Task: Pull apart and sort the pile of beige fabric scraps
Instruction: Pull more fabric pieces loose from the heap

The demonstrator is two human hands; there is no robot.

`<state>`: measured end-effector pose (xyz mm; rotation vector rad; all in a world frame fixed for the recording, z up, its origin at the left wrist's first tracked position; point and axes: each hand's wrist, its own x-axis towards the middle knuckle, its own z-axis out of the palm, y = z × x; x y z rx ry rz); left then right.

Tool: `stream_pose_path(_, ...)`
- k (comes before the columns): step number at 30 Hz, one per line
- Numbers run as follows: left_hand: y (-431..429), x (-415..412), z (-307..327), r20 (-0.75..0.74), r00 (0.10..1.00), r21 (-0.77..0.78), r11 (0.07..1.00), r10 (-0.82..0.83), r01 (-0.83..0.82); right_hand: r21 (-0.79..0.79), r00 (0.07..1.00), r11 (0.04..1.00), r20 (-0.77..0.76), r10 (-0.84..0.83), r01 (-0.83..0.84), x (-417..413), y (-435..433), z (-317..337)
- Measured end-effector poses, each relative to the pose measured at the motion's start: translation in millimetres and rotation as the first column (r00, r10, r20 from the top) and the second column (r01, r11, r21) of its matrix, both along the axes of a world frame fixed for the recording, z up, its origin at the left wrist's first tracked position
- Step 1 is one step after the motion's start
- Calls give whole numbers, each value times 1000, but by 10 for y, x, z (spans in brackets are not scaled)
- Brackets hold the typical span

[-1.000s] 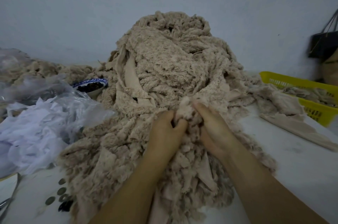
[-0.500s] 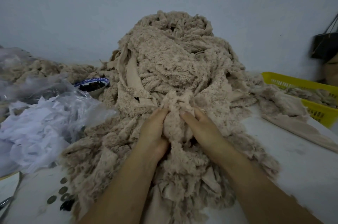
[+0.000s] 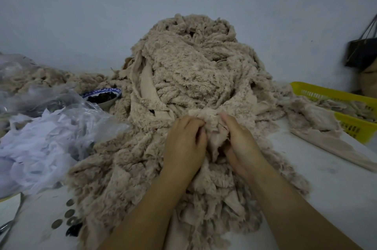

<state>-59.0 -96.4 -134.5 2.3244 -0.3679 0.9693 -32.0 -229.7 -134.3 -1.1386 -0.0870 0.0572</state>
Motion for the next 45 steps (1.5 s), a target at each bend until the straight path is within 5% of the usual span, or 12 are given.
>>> stream_pose_path(2, 19, 33, 40, -277, 960, -517, 848, -41, -113, 28, 1000, 1000, 6, 4, -4, 13, 7, -9)
stream_pose_path(5, 70, 79, 152, -228, 848, -971, 45, -478, -236, 20, 999, 999, -18, -30, 30, 46, 15, -36)
stream_pose_path(6, 108, 92, 140, -195, 823, -966, -41, -534, -255, 5, 1000, 1000, -11, -22, 22, 44, 30, -48)
stream_pose_path(12, 116, -14, 156, -303, 669, -953, 196, -679, -233, -59, 1000, 998, 7, 16, -15, 9, 62, -51)
stream_pose_path(17, 45, -9, 67, -473, 693, -733, 679, -544, 33, -274, 998, 961, 60, -27, 42, -24, 66, -69)
stream_pose_path(21, 42, -57, 87, -371, 722, -846, 534, -584, -2, -411, 990, 906, 135, -49, 102, -9, 102, -80)
stream_pose_path(26, 3, -103, 116, -346, 656, -816, 560, -671, 142, -354, 955, 894, -10, -298, 275, 174, -16, -130)
stream_pose_path(31, 211, -68, 200, 52, 476, -994, -1, -878, 108, -233, 872, 881, -181, -455, 411, 371, -308, -242)
stream_pose_path(33, 252, -13, 171, 115, 493, -993, -84, -863, 85, -201, 889, 897, -167, -427, 394, 371, -302, -258)
stream_pose_path(36, 253, 37, 124, 172, 520, -985, -134, -836, 109, -356, 895, 852, -87, -438, 383, 317, -187, -248)
stream_pose_path(40, 234, 49, 93, 207, 458, -978, -169, -865, 123, -503, 841, 674, 318, -438, 541, 140, -176, -126)
stream_pose_path(45, 195, 45, 75, 139, 403, -986, -88, -905, 141, -697, 850, 637, 512, 123, 328, -55, 139, -83)
